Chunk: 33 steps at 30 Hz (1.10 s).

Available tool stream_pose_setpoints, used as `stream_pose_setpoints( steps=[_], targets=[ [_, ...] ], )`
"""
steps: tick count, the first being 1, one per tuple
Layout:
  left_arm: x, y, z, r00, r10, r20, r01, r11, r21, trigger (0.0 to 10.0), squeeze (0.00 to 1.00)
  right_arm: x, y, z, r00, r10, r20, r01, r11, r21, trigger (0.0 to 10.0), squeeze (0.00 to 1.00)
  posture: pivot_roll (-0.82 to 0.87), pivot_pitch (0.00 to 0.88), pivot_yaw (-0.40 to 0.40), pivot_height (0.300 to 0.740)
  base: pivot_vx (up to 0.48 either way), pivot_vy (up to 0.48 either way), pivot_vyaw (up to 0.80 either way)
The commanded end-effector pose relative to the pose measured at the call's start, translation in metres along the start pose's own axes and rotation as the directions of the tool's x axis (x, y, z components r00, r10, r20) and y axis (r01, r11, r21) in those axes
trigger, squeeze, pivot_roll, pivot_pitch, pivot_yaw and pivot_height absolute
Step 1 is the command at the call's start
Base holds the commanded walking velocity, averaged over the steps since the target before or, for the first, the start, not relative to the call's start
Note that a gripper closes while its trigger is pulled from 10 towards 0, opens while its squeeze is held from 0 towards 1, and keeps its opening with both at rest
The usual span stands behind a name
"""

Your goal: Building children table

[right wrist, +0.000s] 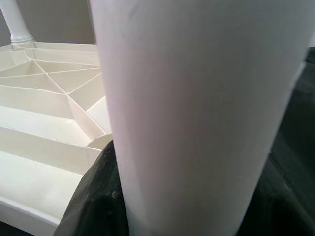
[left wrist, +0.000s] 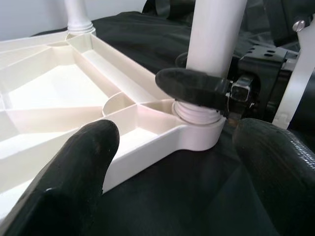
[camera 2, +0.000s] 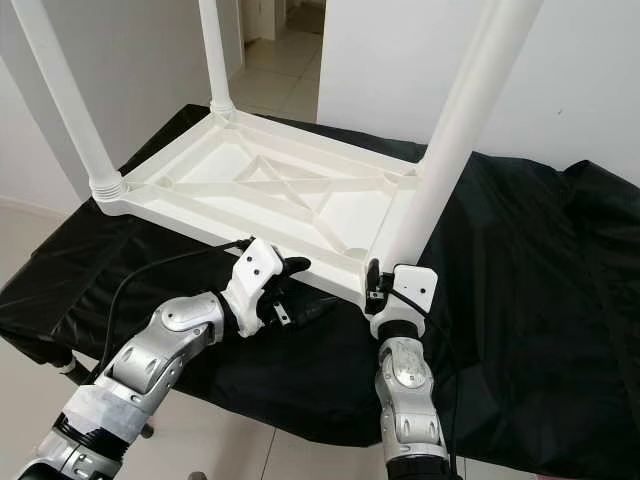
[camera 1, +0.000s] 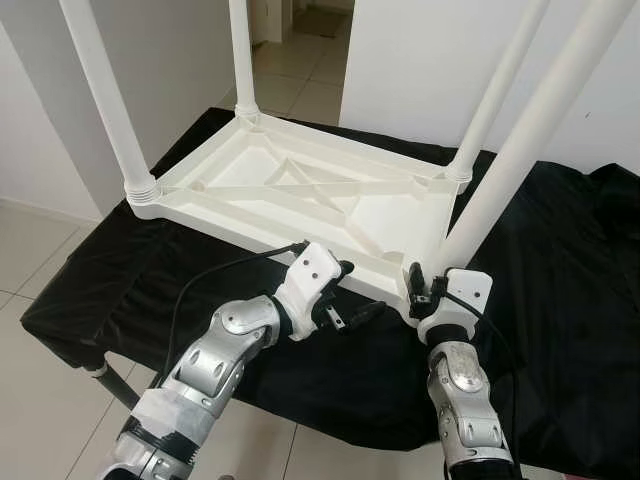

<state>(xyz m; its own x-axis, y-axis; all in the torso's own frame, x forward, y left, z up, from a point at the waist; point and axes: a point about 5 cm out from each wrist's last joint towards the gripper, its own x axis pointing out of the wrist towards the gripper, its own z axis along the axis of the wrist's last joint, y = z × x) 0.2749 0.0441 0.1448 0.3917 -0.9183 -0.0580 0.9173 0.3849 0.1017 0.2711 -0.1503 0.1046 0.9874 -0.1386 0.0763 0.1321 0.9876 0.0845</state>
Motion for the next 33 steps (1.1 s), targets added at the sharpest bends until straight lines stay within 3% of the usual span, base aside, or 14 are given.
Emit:
stream_pose_setpoints(
  steps=[1,4,5,11,14,19,20,22,23,27,33],
  targets=[
    [-0.002,0.0,-0.004,1.0,-0.025,-0.01,0.025,1.0,-0.002,10.0,0.0,-0.007,0.002,-0.015,0.996,-0.027,-0.081,0.03,0.999,0.03,10.0,0.0,-0.09,0.0,-0.027,0.74,0.0,0.0,0.0],
    [-0.003,0.002,-0.003,1.0,-0.019,-0.005,0.019,1.0,-0.005,10.0,0.0,-0.004,-0.002,-0.011,0.999,-0.01,-0.052,0.011,1.0,0.012,10.0,0.0,-0.09,0.0,-0.027,0.74,0.0,0.0,0.0],
    [-0.002,0.002,-0.003,1.0,-0.015,-0.002,0.015,1.0,-0.004,10.0,0.0,-0.004,-0.004,-0.01,0.999,-0.008,-0.039,0.009,1.0,0.009,10.0,1.0,-0.08,0.0,-0.029,0.74,0.0,0.0,0.0],
    [0.0,0.0,-0.001,1.0,-0.013,0.011,0.013,1.0,-0.001,10.0,0.0,-0.003,-0.008,-0.002,1.0,0.008,0.028,-0.008,1.0,-0.03,10.0,1.0,-0.09,0.0,-0.031,0.74,0.0,0.0,0.0],
    [0.0,-0.002,-0.002,1.0,-0.001,0.031,0.001,1.0,-0.022,10.0,0.0,-0.006,-0.018,-0.003,0.998,-0.007,0.057,0.011,0.998,-0.063,10.0,1.0,-0.08,0.0,-0.032,0.74,0.0,0.0,0.0],
    [-0.001,-0.002,-0.004,0.998,0.037,0.046,-0.036,0.999,-0.025,10.0,0.0,-0.01,-0.019,-0.003,0.997,0.013,0.073,-0.009,0.998,-0.058,10.0,1.0,-0.08,0.0,-0.035,0.74,0.0,0.0,0.0],
    [-0.002,-0.001,-0.005,0.995,0.078,0.056,-0.076,0.996,-0.036,10.0,0.0,-0.015,-0.018,-0.003,0.995,0.037,0.087,-0.032,0.998,-0.059,10.0,0.91,-0.08,0.0,-0.041,0.74,0.0,0.0,0.0],
    [-0.002,-0.001,-0.005,0.995,0.078,0.056,-0.076,0.996,-0.036,10.0,0.0,-0.015,-0.018,-0.003,0.995,0.037,0.087,-0.032,0.998,-0.059,10.0,0.91,-0.08,0.0,-0.041,0.74,0.0,0.0,0.0],
    [-0.002,-0.002,-0.006,0.994,0.095,0.061,-0.093,0.995,-0.043,10.0,0.0,-0.017,-0.018,-0.003,0.995,0.051,0.09,-0.046,0.997,-0.055,10.0,0.0,-0.08,0.0,-0.042,0.74,0.0,0.0,0.0],
    [-0.006,-0.005,-0.011,0.976,0.202,0.083,-0.193,0.976,-0.104,10.0,0.0,-0.022,-0.018,-0.006,0.995,0.064,0.078,-0.057,0.994,-0.088,10.0,0.0,-0.07,0.0,-0.047,0.74,0.0,0.0,0.0],
    [-0.009,-0.004,-0.013,0.957,0.274,0.092,-0.259,0.955,-0.148,10.0,0.0,-0.022,-0.02,-0.004,0.993,0.07,0.095,-0.06,0.993,-0.105,10.0,0.0,-0.07,0.0,-0.031,0.74,0.0,0.0,0.0]
  ],
)
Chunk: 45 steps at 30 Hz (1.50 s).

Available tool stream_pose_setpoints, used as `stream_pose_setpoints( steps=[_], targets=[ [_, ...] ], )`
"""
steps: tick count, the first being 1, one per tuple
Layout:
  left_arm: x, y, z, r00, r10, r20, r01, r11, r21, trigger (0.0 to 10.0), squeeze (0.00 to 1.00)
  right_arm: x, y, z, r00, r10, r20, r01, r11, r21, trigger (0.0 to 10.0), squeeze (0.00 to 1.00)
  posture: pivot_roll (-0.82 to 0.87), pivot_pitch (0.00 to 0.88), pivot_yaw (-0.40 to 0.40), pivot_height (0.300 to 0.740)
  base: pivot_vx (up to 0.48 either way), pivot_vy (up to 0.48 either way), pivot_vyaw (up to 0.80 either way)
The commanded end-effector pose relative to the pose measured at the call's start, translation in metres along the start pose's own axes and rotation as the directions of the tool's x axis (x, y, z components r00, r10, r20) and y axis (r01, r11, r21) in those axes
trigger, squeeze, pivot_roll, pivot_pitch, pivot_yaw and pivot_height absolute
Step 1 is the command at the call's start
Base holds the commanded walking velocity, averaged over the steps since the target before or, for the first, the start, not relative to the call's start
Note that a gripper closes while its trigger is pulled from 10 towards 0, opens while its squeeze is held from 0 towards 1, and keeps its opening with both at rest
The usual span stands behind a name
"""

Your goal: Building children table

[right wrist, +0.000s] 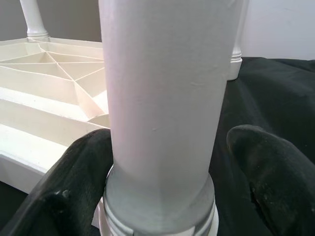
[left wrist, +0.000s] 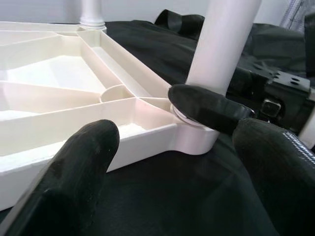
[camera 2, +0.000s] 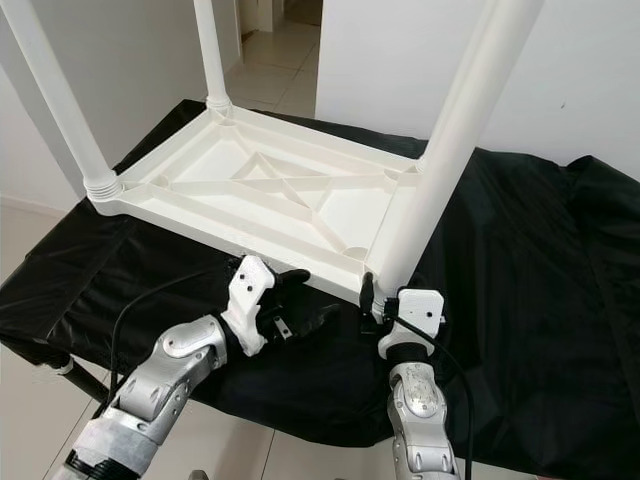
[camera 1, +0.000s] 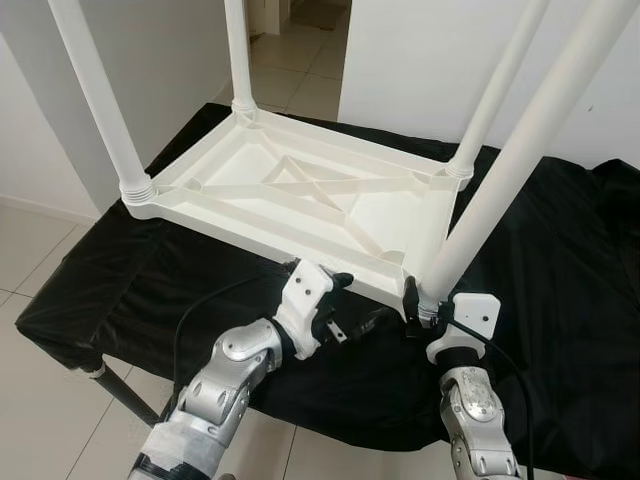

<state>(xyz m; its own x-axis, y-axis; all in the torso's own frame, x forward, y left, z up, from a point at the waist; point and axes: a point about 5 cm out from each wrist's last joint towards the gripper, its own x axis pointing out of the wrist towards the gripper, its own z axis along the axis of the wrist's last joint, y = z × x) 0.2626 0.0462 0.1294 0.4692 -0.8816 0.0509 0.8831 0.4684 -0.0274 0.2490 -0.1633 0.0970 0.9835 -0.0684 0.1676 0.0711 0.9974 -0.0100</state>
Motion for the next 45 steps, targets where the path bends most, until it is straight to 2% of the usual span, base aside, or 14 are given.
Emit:
stream_pose_setpoints(
  steps=[1,4,18,24,26,28,29,30,33,37,39,40,43,45],
  targets=[
    [-0.002,0.008,0.003,0.984,0.179,0.018,-0.179,0.984,0.001,10.0,0.0,-0.002,-0.003,0.0,1.0,-0.007,0.008,0.008,1.0,-0.016,10.0,0.0,-0.07,0.0,-0.031,0.74,0.0,0.0,0.0],
    [-0.001,0.012,0.002,0.97,0.242,0.016,-0.241,0.97,-0.026,10.0,0.0,-0.002,-0.003,0.0,1.0,-0.025,0.02,0.025,0.999,-0.021,10.0,0.0,-0.07,0.0,-0.02,0.74,0.0,0.0,0.0],
    [0.003,0.019,0.003,0.947,0.323,0.001,-0.322,0.946,-0.03,10.0,0.0,0.005,0.002,0.005,0.999,-0.018,0.045,0.018,1.0,0.009,10.0,0.0,-0.08,0.0,0.0,0.74,0.0,0.0,0.0],
    [0.0,0.036,0.006,0.886,0.464,0.008,-0.464,0.886,-0.017,10.0,0.0,0.006,0.006,0.007,0.998,-0.02,0.058,0.019,1.0,0.011,10.0,0.0,-0.1,0.0,0.022,0.74,0.0,0.0,0.0],
    [-0.006,0.049,0.011,0.826,0.561,0.043,-0.558,0.827,-0.07,10.0,0.0,0.005,0.008,0.008,0.998,-0.027,0.062,0.026,1.0,0.017,10.0,0.0,-0.1,0.0,0.032,0.74,0.0,0.0,0.0],
    [-0.006,0.049,0.011,0.826,0.561,0.043,-0.558,0.827,-0.07,10.0,0.0,0.005,0.008,0.008,0.998,-0.027,0.062,0.026,1.0,0.017,10.0,0.0,-0.1,0.0,0.032,0.74,0.0,0.0,0.0],
    [-0.008,0.053,0.014,0.801,0.596,0.058,-0.589,0.802,-0.097,10.0,0.0,0.005,0.008,0.008,0.998,-0.031,0.062,0.03,0.999,0.022,10.0,0.0,-0.1,0.0,0.036,0.74,0.0,0.0,0.0],
    [-0.015,0.06,0.017,0.749,0.658,0.076,-0.646,0.752,-0.134,10.0,0.0,0.004,0.009,0.008,0.997,-0.041,0.064,0.039,0.999,0.025,10.0,0.0,-0.11,0.0,0.057,0.74,0.0,0.0,0.0],
    [-0.018,0.063,0.018,0.727,0.681,0.08,-0.668,0.73,-0.146,10.0,0.0,0.003,0.01,0.008,0.997,-0.048,0.065,0.046,0.999,0.029,10.0,0.0,-0.11,0.0,0.067,0.74,0.0,0.0,0.0],
    [-0.018,0.063,0.019,0.733,0.675,0.083,-0.663,0.737,-0.132,10.0,0.0,0.002,0.01,0.007,0.996,-0.052,0.066,0.05,0.998,0.032,10.0,0.0,-0.12,0.0,0.075,0.74,0.0,0.0,0.0],
    [-0.014,0.06,0.021,0.781,0.619,0.077,-0.613,0.785,-0.096,10.0,0.0,0.001,0.012,0.009,0.997,-0.012,0.082,0.009,0.999,0.036,10.0,0.0,-0.13,0.0,0.092,0.74,0.0,0.0,0.0],
    [-0.014,0.06,0.021,0.781,0.619,0.077,-0.613,0.785,-0.096,10.0,0.0,0.001,0.012,0.009,0.997,-0.012,0.082,0.009,0.999,0.036,10.0,0.0,-0.13,0.0,0.092,0.74,0.0,0.0,0.0],
    [-0.007,0.037,0.025,0.924,0.374,0.084,-0.375,0.927,-0.009,10.0,0.0,-0.001,0.008,0.011,0.993,0.087,0.085,-0.091,0.995,0.039,10.0,0.0,-0.14,0.0,0.104,0.74,0.0,0.0,0.0],
    [-0.006,0.03,0.026,0.945,0.315,0.085,-0.317,0.948,0.009,10.0,0.0,-0.002,0.007,0.012,0.991,0.108,0.083,-0.111,0.993,0.042,10.0,0.0,-0.14,0.0,0.104,0.74,0.0,0.0,0.0]
  ],
)
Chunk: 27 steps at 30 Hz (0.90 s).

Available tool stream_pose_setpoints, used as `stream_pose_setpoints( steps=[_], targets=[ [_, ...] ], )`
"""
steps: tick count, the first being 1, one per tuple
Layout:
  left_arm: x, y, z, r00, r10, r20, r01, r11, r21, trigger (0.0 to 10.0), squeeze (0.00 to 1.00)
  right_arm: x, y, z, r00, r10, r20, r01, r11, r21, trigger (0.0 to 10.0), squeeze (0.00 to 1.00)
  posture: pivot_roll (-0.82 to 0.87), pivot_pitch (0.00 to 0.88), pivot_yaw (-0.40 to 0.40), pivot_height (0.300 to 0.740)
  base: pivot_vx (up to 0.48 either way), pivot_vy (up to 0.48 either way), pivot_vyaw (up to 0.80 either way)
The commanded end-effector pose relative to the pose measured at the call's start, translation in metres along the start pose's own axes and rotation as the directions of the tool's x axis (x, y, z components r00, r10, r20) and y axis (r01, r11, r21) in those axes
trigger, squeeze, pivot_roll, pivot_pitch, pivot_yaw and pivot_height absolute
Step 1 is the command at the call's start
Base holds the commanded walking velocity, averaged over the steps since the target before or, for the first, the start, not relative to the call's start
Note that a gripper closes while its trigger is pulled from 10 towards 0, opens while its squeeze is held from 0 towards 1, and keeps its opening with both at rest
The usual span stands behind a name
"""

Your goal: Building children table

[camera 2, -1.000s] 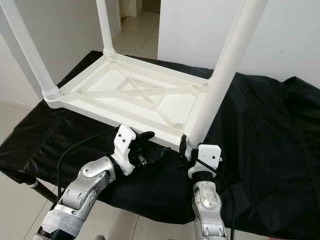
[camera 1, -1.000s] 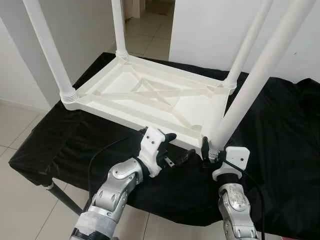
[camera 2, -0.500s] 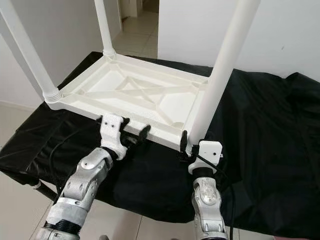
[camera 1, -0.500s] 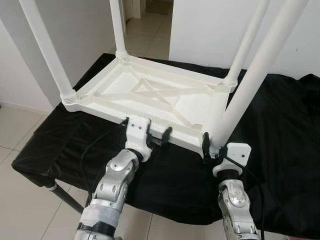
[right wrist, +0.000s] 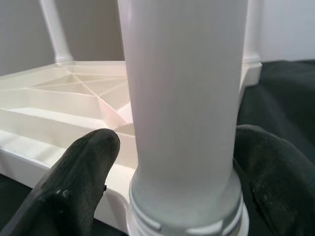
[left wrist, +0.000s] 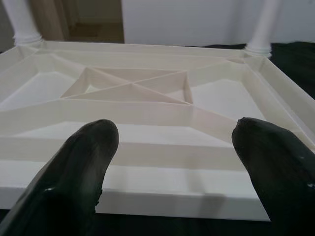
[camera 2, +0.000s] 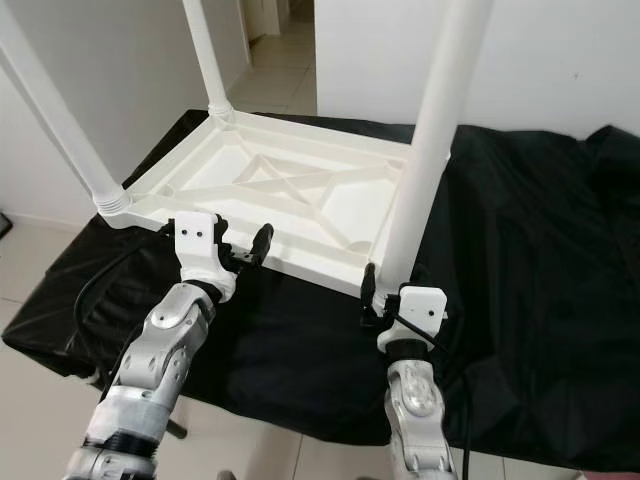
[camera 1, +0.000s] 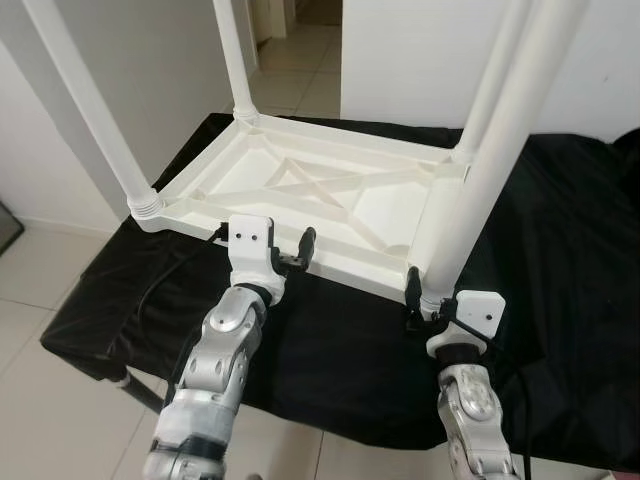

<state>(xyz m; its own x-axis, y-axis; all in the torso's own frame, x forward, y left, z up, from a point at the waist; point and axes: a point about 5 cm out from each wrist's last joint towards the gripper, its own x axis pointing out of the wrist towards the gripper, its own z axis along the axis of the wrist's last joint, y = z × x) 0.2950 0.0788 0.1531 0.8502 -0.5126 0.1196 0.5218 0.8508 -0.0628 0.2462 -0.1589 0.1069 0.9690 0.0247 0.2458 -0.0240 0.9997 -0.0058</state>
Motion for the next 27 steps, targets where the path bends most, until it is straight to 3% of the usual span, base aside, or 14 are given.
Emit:
stream_pose_setpoints(
  steps=[1,4,5,7,14,19,25,26,27],
  targets=[
    [-0.001,-0.014,0.0,0.978,-0.211,-0.006,0.211,0.978,0.003,10.0,0.0,0.0,0.003,0.001,1.0,0.017,0.001,-0.017,1.0,0.023,10.0,0.0,-0.14,0.0,0.104,0.74,0.0,0.0,0.0],
    [-0.011,-0.03,-0.001,0.923,-0.384,-0.036,0.383,0.923,-0.034,10.0,0.0,0.002,0.001,0.005,0.99,0.143,0.004,-0.143,0.99,0.014,10.0,0.0,-0.14,0.0,0.091,0.74,0.0,0.0,0.0],
    [-0.011,-0.03,-0.001,0.923,-0.384,-0.036,0.383,0.923,-0.034,10.0,0.0,0.002,0.001,0.005,0.99,0.143,0.004,-0.143,0.99,0.014,10.0,0.0,-0.14,0.0,0.091,0.74,0.0,0.0,0.0],
    [-0.018,-0.041,-0.001,0.866,-0.495,-0.073,0.491,0.869,-0.063,10.0,0.0,0.006,-0.004,0.01,0.972,0.234,0.002,-0.234,0.972,0.006,10.0,0.0,-0.13,0.0,0.067,0.74,0.0,0.0,0.0],
    [-0.018,-0.038,-0.001,0.825,-0.558,-0.091,0.557,0.829,-0.046,10.0,0.0,0.015,-0.021,0.009,0.942,0.334,-0.044,-0.335,0.942,-0.033,10.0,0.0,-0.1,0.0,0.011,0.74,0.0,0.0,0.0],
    [-0.022,-0.033,-0.007,0.767,-0.62,-0.164,0.628,0.778,-0.004,10.0,0.0,0.026,-0.034,0.011,0.914,0.399,-0.076,-0.404,0.913,-0.062,10.0,0.0,-0.09,0.0,-0.012,0.74,0.0,0.0,0.0],
    [-0.022,-0.029,-0.01,0.746,-0.629,-0.22,0.652,0.757,0.047,10.0,0.0,0.037,-0.046,0.012,0.892,0.44,-0.101,-0.447,0.892,-0.063,10.0,0.0,-0.08,0.0,-0.019,0.74,0.0,0.0,0.0],
    [-0.021,-0.029,-0.01,0.745,-0.628,-0.224,0.653,0.756,0.051,10.0,0.0,0.039,-0.048,0.011,0.888,0.447,-0.112,-0.455,0.888,-0.064,4.9,0.0,-0.08,0.0,-0.02,0.74,0.0,0.0,0.0],
    [-0.021,-0.029,-0.01,0.745,-0.628,-0.224,0.653,0.756,0.051,10.0,0.0,0.039,-0.048,0.011,0.888,0.447,-0.112,-0.455,0.888,-0.064,4.9,0.0,-0.08,0.0,-0.02,0.74,0.0,0.0,0.0]
  ],
)
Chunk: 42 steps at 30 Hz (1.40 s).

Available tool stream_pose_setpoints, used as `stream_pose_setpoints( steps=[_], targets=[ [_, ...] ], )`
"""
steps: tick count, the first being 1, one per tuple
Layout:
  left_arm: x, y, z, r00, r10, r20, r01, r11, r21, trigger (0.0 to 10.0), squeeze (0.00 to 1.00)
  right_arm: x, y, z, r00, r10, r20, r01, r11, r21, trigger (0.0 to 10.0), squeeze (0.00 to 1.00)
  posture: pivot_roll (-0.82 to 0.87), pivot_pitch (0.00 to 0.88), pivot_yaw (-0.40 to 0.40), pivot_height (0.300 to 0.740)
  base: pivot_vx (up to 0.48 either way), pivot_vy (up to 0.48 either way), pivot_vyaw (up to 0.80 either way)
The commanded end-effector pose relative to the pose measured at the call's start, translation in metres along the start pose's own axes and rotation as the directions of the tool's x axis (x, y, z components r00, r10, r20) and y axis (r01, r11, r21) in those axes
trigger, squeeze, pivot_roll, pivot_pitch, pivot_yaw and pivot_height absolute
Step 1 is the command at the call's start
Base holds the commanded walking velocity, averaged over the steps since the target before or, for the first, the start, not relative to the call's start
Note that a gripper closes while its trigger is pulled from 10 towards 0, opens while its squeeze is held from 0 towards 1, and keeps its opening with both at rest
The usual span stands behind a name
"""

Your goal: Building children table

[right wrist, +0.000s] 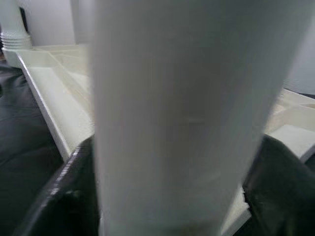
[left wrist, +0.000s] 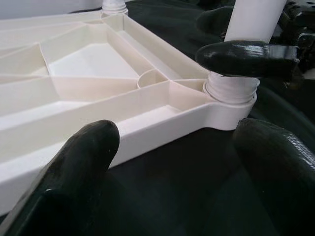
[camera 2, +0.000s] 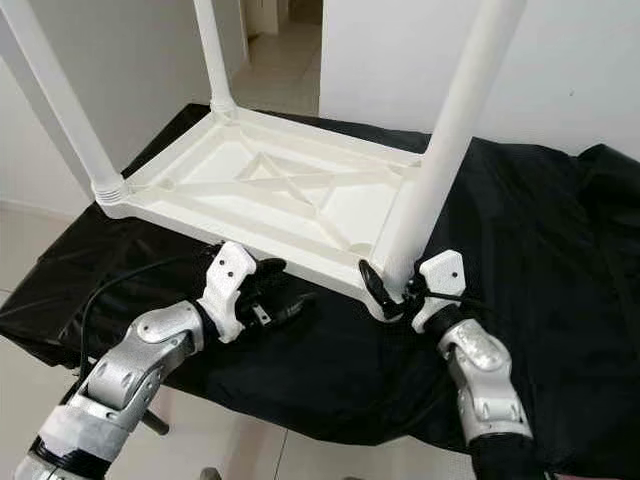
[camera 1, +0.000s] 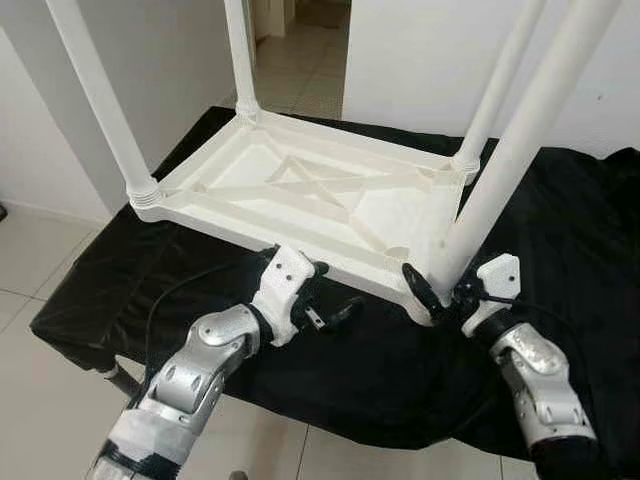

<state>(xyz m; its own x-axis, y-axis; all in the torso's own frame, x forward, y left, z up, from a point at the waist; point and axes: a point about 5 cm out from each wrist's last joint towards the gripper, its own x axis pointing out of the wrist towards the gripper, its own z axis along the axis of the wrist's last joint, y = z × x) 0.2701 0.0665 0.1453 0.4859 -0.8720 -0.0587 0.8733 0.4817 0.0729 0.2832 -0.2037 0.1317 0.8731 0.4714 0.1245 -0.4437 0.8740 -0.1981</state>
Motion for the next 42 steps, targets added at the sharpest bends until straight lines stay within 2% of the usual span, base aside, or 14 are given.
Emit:
stream_pose_setpoints(
  steps=[1,2,3,11,12,14,15,20,28,29,32,35,40,42],
  targets=[
    [0.0,-0.007,-0.002,0.984,-0.179,-0.025,0.18,0.984,0.02,10.0,0.0,-0.001,-0.003,-0.006,1.0,0.004,-0.027,-0.004,1.0,0.019,3.2,0.0,-0.08,0.0,-0.019,0.74,0.0,0.0,0.0],
    [0.0,-0.007,-0.002,0.984,-0.179,-0.025,0.18,0.984,0.02,10.0,0.0,-0.001,-0.003,-0.006,1.0,0.004,-0.027,-0.004,1.0,0.019,3.2,0.0,-0.08,0.0,-0.019,0.74,0.0,0.0,0.0],
    [0.0,-0.007,-0.001,0.984,-0.177,-0.025,0.177,0.984,0.026,10.0,0.0,-0.001,-0.004,-0.008,0.999,0.008,-0.033,-0.007,1.0,0.024,0.0,0.0,-0.08,0.0,-0.019,0.74,0.0,0.0,0.0],
    [0.001,0.001,0.0,0.986,-0.164,-0.036,0.166,0.984,0.062,10.0,0.0,-0.006,-0.002,-0.016,0.998,0.022,-0.054,-0.019,0.998,0.059,0.0,0.0,-0.08,0.0,-0.01,0.74,0.0,0.0,0.0],
    [0.001,0.002,0.001,0.986,-0.16,-0.033,0.162,0.985,0.064,10.0,0.0,-0.006,-0.001,-0.017,0.998,0.02,-0.055,-0.016,0.998,0.066,1.7,0.0,-0.08,0.0,-0.01,0.74,0.0,0.0,0.0],
    [0.002,0.003,0.002,0.987,-0.155,-0.029,0.157,0.985,0.066,10.0,0.0,-0.006,0.0,-0.017,0.998,0.012,-0.055,-0.008,0.997,0.074,1.7,0.0,-0.08,0.0,-0.011,0.74,0.0,0.0,0.0],
    [0.002,0.004,0.002,0.988,-0.152,-0.028,0.154,0.986,0.067,10.0,0.0,-0.006,0.001,-0.016,0.999,-0.008,-0.049,0.012,0.996,0.088,10.0,0.0,-0.08,0.0,-0.011,0.74,0.0,0.0,0.0],
    [0.002,0.005,0.002,0.99,-0.141,-0.028,0.142,0.987,0.074,10.0,0.0,-0.006,0.001,-0.013,0.989,-0.139,-0.048,0.144,0.985,0.098,10.0,0.0,-0.07,0.0,-0.024,0.74,0.0,0.0,0.0],
    [0.001,0.007,0.003,0.995,-0.104,-0.004,0.104,0.994,0.046,10.0,0.0,-0.008,0.015,-0.013,0.916,-0.39,-0.094,0.4,0.902,0.16,10.0,0.0,-0.08,0.0,-0.013,0.74,0.0,0.0,0.0],
    [0.001,0.007,0.003,0.995,-0.103,-0.003,0.103,0.994,0.044,10.0,0.0,-0.008,0.018,-0.014,0.891,-0.442,-0.106,0.454,0.876,0.165,10.0,0.0,-0.08,0.0,-0.011,0.74,0.0,0.0,0.0],
    [0.004,0.007,0.003,0.995,-0.098,0.005,0.098,0.994,0.043,10.0,0.0,-0.007,0.032,-0.024,0.747,-0.636,-0.193,0.664,0.722,0.195,10.0,0.0,-0.08,0.0,-0.003,0.74,0.0,0.0,0.0],
    [0.007,0.007,0.005,0.996,-0.092,0.016,0.091,0.995,0.04,10.0,0.0,-0.003,0.045,-0.027,0.695,-0.679,-0.236,0.718,0.665,0.204,10.0,0.0,-0.08,0.0,0.0,0.74,0.0,0.0,0.0],
    [0.007,0.007,0.006,0.996,-0.091,0.023,0.09,0.995,0.034,10.0,0.0,0.012,0.061,-0.02,0.765,-0.607,-0.212,0.643,0.726,0.243,10.0,0.0,-0.07,0.0,0.005,0.74,0.0,0.0,0.0],
    [0.007,0.007,0.006,0.996,-0.091,0.02,0.09,0.995,0.039,10.0,0.0,0.01,0.057,-0.019,0.762,-0.613,-0.209,0.647,0.73,0.217,10.0,0.0,-0.07,0.0,0.001,0.74,0.0,0.0,0.0]
  ],
)
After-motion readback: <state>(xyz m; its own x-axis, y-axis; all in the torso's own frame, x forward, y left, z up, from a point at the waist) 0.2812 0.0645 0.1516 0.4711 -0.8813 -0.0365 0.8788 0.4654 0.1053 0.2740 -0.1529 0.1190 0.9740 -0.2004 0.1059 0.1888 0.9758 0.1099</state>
